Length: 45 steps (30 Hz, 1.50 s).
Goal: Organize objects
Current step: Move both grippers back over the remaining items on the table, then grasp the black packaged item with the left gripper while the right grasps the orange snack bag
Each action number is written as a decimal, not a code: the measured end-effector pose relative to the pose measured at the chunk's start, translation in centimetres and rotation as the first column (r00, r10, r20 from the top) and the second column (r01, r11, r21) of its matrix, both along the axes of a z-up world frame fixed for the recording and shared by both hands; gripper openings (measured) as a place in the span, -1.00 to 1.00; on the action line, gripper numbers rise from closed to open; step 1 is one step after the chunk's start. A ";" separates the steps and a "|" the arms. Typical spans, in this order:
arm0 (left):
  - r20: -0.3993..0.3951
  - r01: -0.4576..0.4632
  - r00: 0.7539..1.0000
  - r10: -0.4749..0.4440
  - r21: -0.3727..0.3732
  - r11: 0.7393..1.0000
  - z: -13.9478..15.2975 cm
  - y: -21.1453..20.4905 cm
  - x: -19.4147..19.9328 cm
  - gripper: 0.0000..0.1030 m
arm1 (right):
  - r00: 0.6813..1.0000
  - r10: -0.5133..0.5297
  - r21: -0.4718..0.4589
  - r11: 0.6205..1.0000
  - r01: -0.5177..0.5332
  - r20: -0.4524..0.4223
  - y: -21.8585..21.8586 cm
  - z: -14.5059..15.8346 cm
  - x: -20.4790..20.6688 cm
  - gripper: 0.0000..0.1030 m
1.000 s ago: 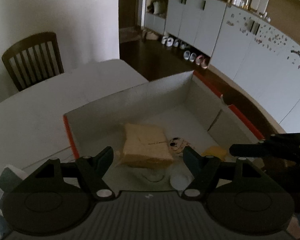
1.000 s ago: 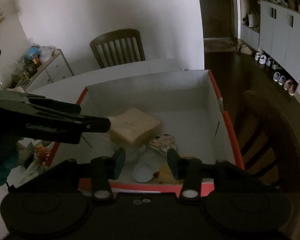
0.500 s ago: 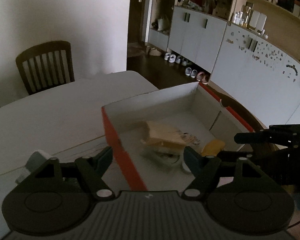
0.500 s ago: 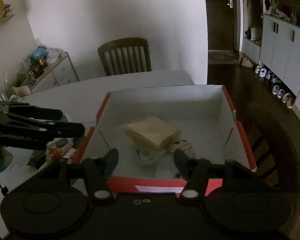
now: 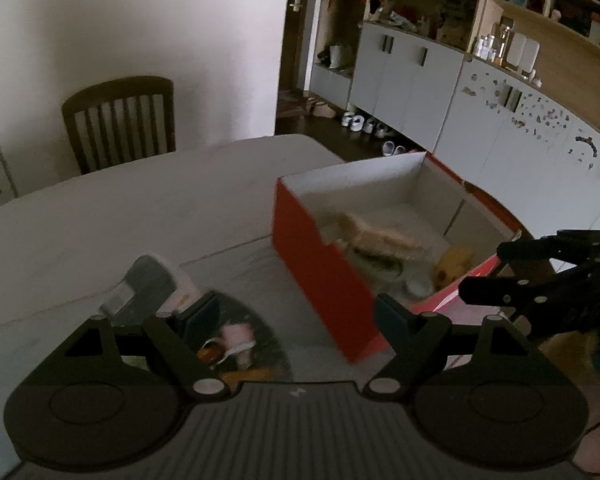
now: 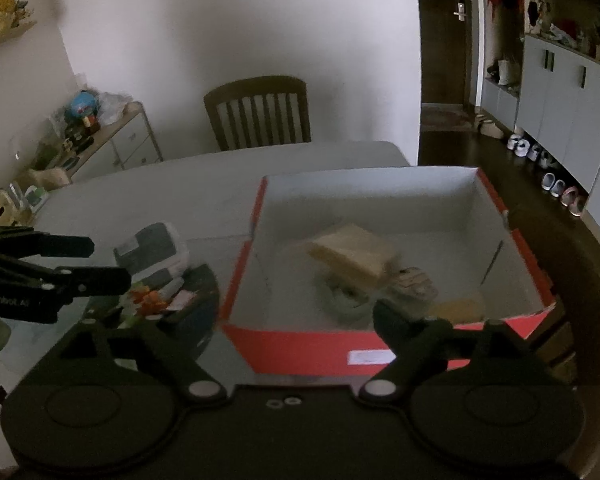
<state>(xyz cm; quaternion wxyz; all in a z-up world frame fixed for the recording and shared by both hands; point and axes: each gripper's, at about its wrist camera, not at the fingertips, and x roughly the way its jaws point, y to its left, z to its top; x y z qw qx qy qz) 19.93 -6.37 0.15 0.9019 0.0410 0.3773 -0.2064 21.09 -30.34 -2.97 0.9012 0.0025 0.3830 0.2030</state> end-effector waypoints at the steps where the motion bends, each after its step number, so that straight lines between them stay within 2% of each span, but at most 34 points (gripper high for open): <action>1: -0.005 -0.005 1.000 0.005 -0.002 1.000 -0.1 0.6 -0.2 0.63 | 1.000 0.002 -0.005 1.000 -0.002 0.001 0.6 0.0 -0.3 0.82; 6: -0.021 -0.024 1.000 0.024 -0.010 1.000 -0.8 3.7 -1.2 0.70 | 1.000 0.026 -0.019 0.999 -0.026 0.007 3.2 -0.1 -1.4 0.86; 7: -0.025 -0.032 0.999 0.032 -0.009 0.999 -1.0 4.4 -1.3 0.75 | 1.000 0.030 -0.020 0.999 -0.030 0.007 3.7 -0.1 -1.6 0.86; 9: -0.027 -0.048 0.999 0.048 -0.012 0.999 -1.2 5.7 -1.5 0.99 | 0.999 0.039 -0.021 0.999 -0.039 0.003 4.7 -0.2 -1.9 0.86; 17: -0.031 -0.086 0.996 0.086 -0.010 0.996 -2.7 10.0 -2.1 0.99 | 0.998 0.061 -0.046 0.997 -0.062 -0.027 8.1 -1.2 -3.0 0.86; 26: -0.065 -0.112 0.991 0.116 0.060 0.992 -6.6 14.3 -1.6 0.99 | 0.994 0.068 -0.090 0.993 -0.076 -0.090 12.0 -3.6 -3.2 0.85; 36: -0.052 -0.038 0.998 0.046 0.158 0.987 -9.9 16.2 0.5 0.99 | 0.985 0.106 -0.157 0.979 -0.127 -0.135 16.3 -6.3 -2.2 0.85; 39: -0.055 0.029 0.998 -0.019 0.189 0.982 -10.8 16.1 1.3 0.99 | 0.981 0.136 -0.180 0.970 -0.160 -0.137 17.3 -6.8 -1.9 0.85; 42: -0.051 0.120 0.993 -0.111 0.236 0.964 -11.6 15.7 1.9 0.99 | 0.976 0.158 -0.209 0.960 -0.187 -0.147 18.2 -7.5 -1.3 0.83; 45: -0.079 0.171 0.985 -0.156 0.249 0.953 -12.3 15.6 2.9 0.99 | 0.974 0.160 -0.225 0.955 -0.195 -0.162 18.6 -8.2 -0.6 0.81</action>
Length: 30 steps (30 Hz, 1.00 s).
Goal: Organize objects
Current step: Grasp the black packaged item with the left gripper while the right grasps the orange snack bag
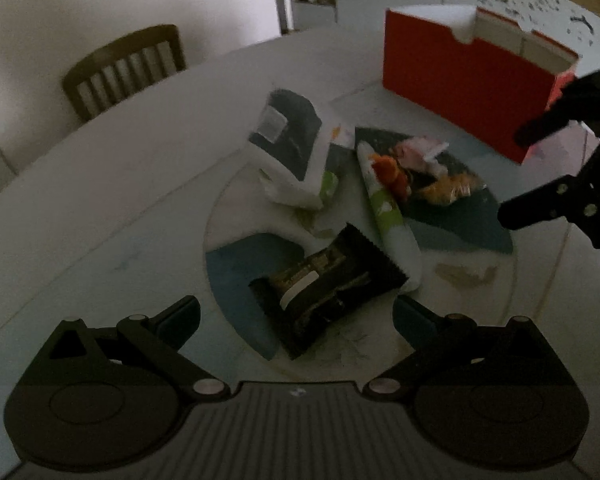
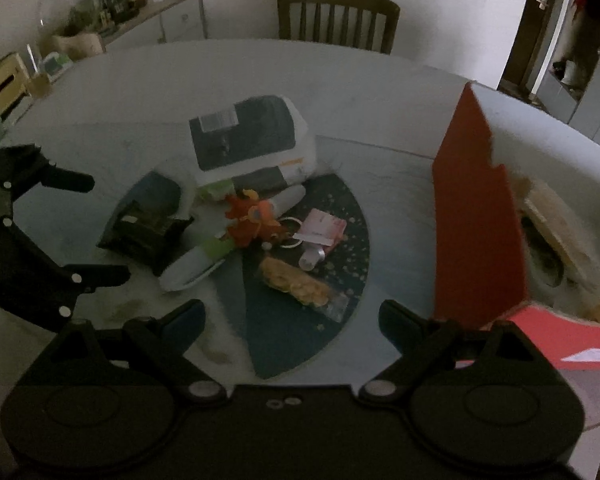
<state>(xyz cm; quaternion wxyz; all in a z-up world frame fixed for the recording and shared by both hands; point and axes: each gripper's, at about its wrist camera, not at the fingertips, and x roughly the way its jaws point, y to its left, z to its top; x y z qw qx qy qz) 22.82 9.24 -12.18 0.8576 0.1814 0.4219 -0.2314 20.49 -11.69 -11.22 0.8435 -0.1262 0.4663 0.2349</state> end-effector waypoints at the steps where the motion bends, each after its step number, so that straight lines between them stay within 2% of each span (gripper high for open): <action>1: -0.010 0.010 1.000 -0.010 0.000 1.000 -0.2 0.0 0.5 0.99 | 1.000 -0.001 -0.007 1.000 0.001 -0.002 0.1 -0.3 0.3 0.80; 11: -0.045 0.159 0.987 -0.157 0.064 0.985 -1.4 -0.9 2.8 0.99 | 1.000 0.010 -0.072 0.997 -0.012 -0.028 0.8 -2.6 2.6 0.71; 19: -0.066 0.171 0.983 -0.169 0.031 0.985 -1.6 -0.9 3.9 0.99 | 0.999 0.029 -0.082 0.996 -0.032 -0.044 0.5 -3.8 3.7 0.52; 25: -0.085 0.181 0.980 -0.180 0.012 0.983 -1.7 -1.2 4.0 0.97 | 0.997 0.050 -0.047 0.998 -0.053 -0.052 0.3 -4.0 4.5 0.43; 28: -0.089 0.179 0.980 -0.178 -0.003 0.984 -1.6 -1.4 3.9 0.79 | 0.997 0.065 -0.029 0.997 -0.066 -0.046 0.2 -4.0 4.5 0.27; 30: -0.104 0.173 0.979 -0.175 -0.024 0.985 -1.4 -1.4 3.9 0.51 | 0.996 0.084 -0.024 0.996 -0.085 -0.039 0.2 -4.0 4.3 0.17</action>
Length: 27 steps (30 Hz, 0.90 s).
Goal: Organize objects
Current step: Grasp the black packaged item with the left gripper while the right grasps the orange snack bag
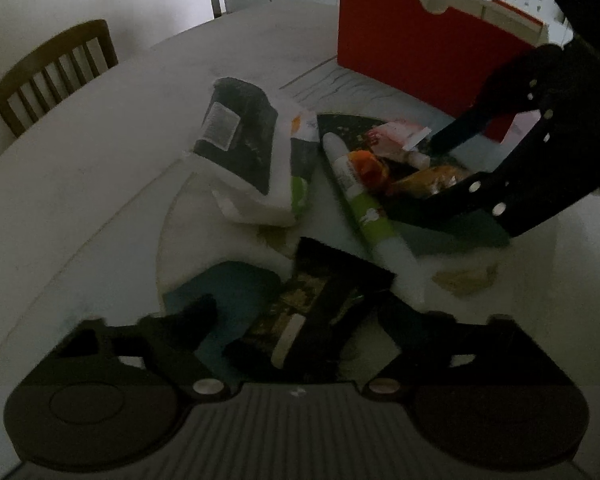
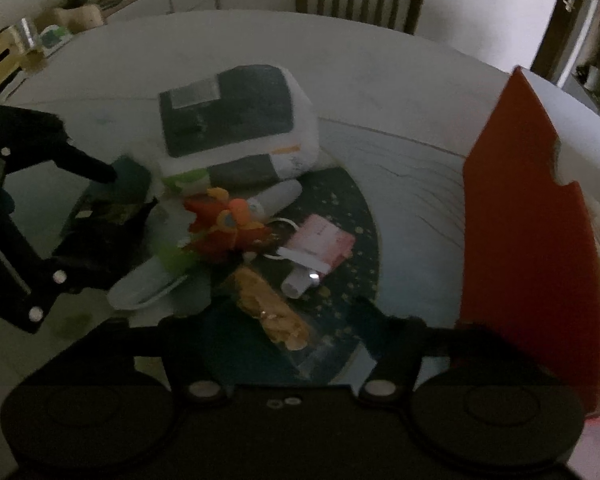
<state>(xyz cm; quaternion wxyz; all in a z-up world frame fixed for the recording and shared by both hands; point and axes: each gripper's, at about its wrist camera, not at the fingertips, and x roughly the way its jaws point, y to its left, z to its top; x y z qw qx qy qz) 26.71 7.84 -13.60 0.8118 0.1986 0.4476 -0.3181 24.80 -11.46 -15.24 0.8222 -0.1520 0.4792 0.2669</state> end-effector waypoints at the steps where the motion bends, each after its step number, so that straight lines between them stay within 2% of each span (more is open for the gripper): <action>1: -0.007 0.000 1.000 0.000 -0.006 1.000 0.1 -0.1 -0.1 0.45 | 1.000 0.006 0.001 1.000 -0.006 0.002 0.1 0.0 0.0 0.12; 6: -0.005 -0.029 1.000 0.029 -0.004 1.000 0.5 -0.3 -0.7 0.04 | 1.000 0.019 0.011 1.000 -0.020 0.010 -0.1 0.0 -0.6 -0.18; 14: -0.028 -0.105 0.994 0.105 -0.004 0.994 0.9 0.1 -2.1 -0.14 | 1.000 -0.011 0.025 1.000 0.011 0.000 -0.5 0.1 -2.2 -0.54; 22: -0.042 -0.232 0.972 0.231 -0.026 0.972 1.2 0.1 -3.7 -0.25 | 0.996 -0.075 0.074 0.994 0.078 -0.039 -1.5 0.5 -3.9 -0.57; 27: -0.089 -0.309 0.949 0.303 -0.069 0.948 2.0 0.0 -5.0 -0.30 | 0.988 -0.123 0.138 0.981 0.135 -0.093 -3.1 1.4 -5.0 -0.57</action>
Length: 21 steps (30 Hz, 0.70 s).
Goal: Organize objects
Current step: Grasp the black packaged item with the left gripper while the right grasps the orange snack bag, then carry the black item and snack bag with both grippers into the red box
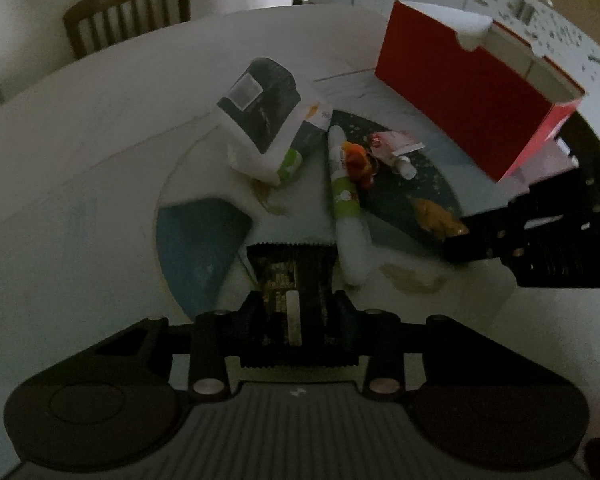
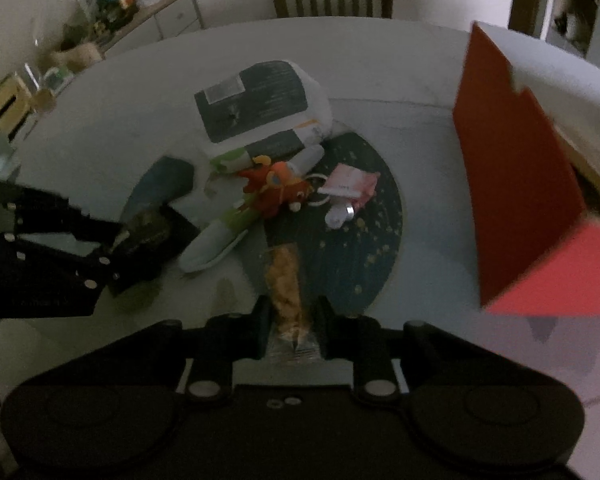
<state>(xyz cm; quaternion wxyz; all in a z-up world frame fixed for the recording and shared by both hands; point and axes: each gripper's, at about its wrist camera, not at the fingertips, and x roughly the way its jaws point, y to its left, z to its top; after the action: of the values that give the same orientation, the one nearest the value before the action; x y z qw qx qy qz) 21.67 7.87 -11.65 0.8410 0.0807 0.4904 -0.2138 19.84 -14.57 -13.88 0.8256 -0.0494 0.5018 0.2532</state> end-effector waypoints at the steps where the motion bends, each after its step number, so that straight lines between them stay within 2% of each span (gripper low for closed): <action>1: -0.004 -0.009 1.000 0.009 -0.010 1.000 0.2 0.0 -0.3 -0.30 | 1.000 -0.007 0.007 1.000 0.007 -0.005 -0.3 0.1 -0.2 -0.57; 8: -0.029 -0.069 0.997 0.068 -0.053 0.996 1.4 -0.7 -2.6 -0.33 | 0.999 -0.044 0.050 0.998 0.045 -0.025 -2.7 1.6 -2.0 -0.57; 12: -0.031 -0.103 0.994 0.100 -0.102 0.989 2.6 -1.4 -3.7 -0.34 | 0.998 -0.056 0.067 0.996 0.058 -0.024 -4.2 3.0 -2.8 -0.57; 21: 0.076 -0.071 0.994 0.083 -0.149 0.986 7.1 -5.3 -4.9 -0.34 | 0.995 -0.098 0.098 0.991 0.096 0.020 -8.4 6.3 -2.8 -0.57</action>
<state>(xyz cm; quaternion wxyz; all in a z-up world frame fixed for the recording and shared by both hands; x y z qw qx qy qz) 16.80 2.62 -4.55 0.8717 0.0086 0.4414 -0.2130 17.08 -22.93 -7.59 0.8445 0.0121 0.4805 0.2364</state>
